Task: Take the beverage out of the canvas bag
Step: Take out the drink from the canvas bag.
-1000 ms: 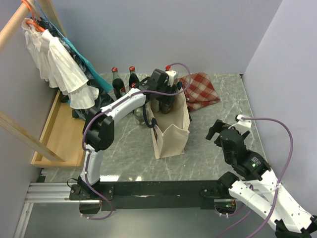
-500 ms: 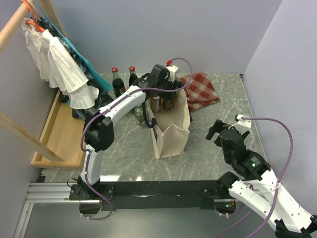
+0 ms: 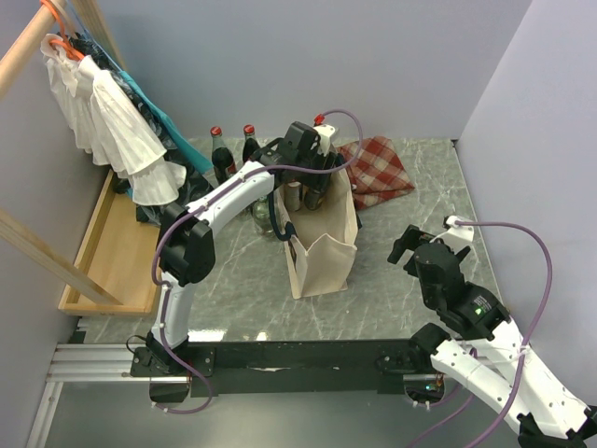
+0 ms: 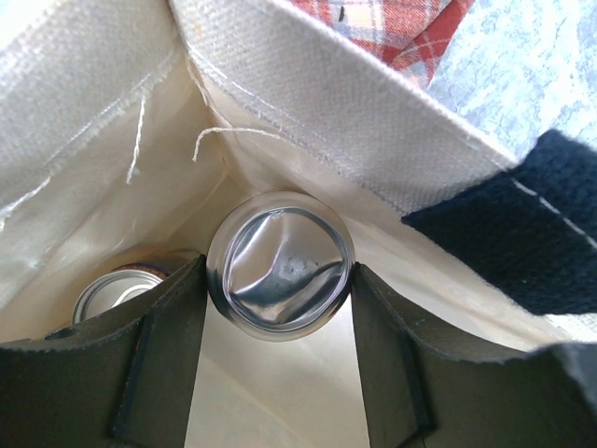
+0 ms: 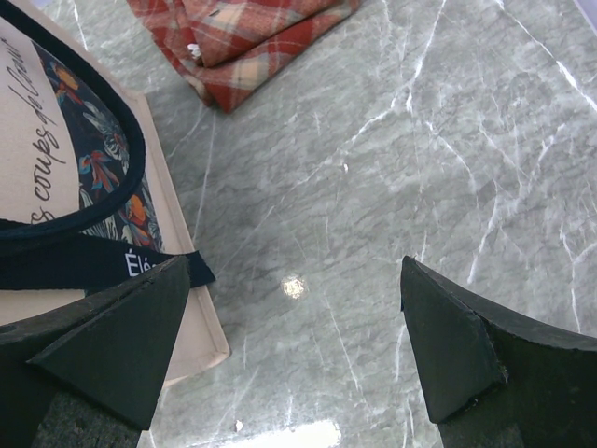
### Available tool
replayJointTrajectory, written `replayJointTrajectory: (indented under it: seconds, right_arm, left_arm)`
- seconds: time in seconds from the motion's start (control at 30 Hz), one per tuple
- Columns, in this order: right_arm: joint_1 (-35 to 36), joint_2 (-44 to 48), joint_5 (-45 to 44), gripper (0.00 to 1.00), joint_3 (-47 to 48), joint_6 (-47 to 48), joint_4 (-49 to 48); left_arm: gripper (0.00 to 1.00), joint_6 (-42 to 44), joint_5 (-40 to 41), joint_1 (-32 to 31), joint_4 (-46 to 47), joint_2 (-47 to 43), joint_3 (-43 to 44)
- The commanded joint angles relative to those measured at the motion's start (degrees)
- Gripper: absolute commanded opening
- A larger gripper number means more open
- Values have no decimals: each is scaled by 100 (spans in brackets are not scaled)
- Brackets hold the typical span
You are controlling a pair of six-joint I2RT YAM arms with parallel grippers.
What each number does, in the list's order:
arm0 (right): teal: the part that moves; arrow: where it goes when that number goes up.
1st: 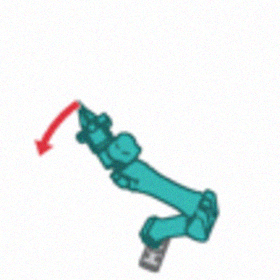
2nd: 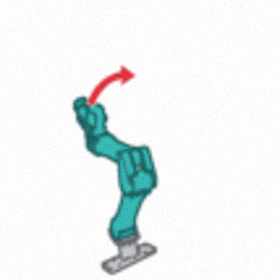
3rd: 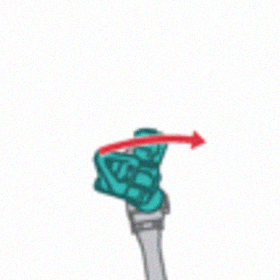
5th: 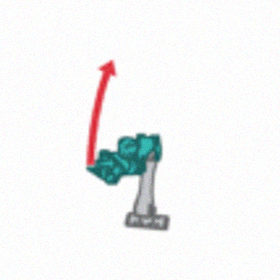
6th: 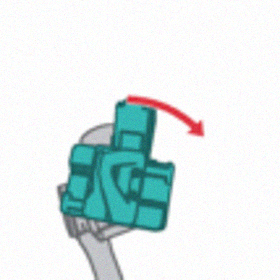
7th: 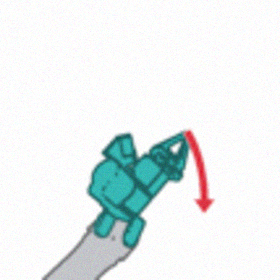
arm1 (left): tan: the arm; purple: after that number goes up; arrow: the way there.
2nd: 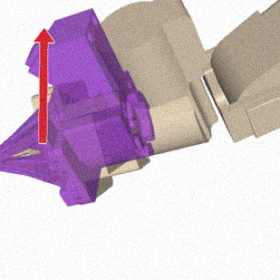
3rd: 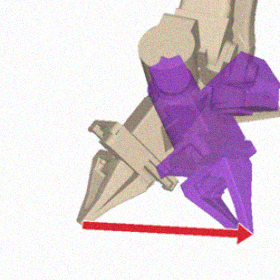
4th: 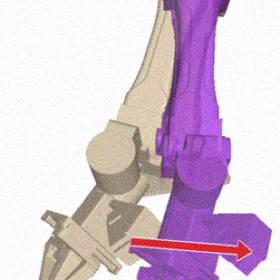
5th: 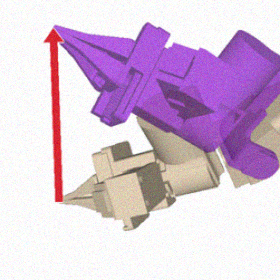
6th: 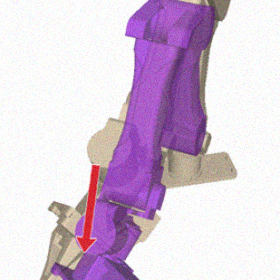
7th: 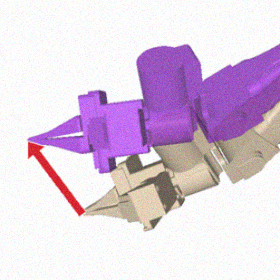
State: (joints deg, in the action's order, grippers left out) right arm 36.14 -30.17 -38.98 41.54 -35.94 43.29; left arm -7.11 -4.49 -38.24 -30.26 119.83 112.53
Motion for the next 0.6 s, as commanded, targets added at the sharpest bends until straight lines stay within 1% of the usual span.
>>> replayJointTrajectory:
  seconds: [0.0,0.57]
  right_arm:
    - [25,29,-127,100,56,0,-101]
    - [25,82,-83,100,38,35,-145]
  left_arm:
    - [1,26,124,-43,583,-671,261]
    - [1,-650,107,9,1259,-1163,-292]
